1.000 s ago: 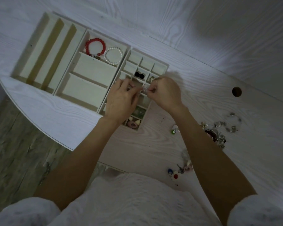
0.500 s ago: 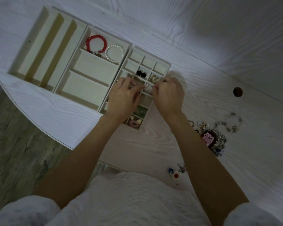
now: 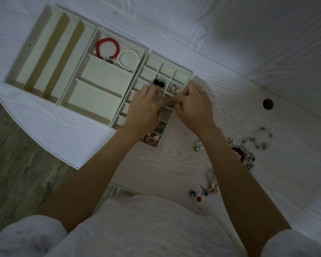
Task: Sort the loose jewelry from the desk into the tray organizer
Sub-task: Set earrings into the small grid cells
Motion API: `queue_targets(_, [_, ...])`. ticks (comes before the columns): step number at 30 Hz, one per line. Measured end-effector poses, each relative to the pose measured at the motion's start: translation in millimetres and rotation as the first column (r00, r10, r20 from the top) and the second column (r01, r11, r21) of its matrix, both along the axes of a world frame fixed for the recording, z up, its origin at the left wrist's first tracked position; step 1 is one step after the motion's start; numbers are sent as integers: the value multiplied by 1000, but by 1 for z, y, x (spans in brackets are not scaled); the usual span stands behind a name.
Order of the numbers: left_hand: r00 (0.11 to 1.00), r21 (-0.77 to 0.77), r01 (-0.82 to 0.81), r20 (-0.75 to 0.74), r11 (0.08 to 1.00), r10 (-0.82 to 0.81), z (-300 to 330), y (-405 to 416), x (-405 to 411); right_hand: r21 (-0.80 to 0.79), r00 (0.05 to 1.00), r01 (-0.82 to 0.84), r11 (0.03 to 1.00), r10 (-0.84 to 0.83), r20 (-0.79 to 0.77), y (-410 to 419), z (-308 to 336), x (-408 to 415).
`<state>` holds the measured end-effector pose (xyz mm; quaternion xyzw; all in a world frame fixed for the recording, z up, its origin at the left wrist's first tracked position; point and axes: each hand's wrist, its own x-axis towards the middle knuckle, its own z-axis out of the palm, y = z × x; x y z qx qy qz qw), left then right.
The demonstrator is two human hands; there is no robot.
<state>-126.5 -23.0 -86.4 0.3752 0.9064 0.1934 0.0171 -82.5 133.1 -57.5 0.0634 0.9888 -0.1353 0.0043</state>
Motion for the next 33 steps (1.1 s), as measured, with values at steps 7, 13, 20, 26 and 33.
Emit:
queue_targets(7, [1000, -1, -28, 10, 1000, 28, 0, 3, -2, 68, 995, -73, 995, 77, -58, 6, -5, 4])
queue_targets(13, [1000, -42, 4, -31, 999, -5, -3, 6, -3, 117, 988, -137, 984, 143, -50, 7, -7, 5])
queue_targets(20, [997, -117, -3, -83, 993, -7, 0, 2, -4, 211, 977, -191, 959, 207, -57, 17, -5, 5])
queue_targets(26, [997, -126, 27, -67, 992, -35, 1, 6, -5, 236, 961, -231, 944, 260, -98, 20, -8, 6])
queue_targets(33, [979, -174, 101, -161, 980, -129, 5, 3, -7, 274, 932, -260, 926, 315, -180, 22, -12, 5])
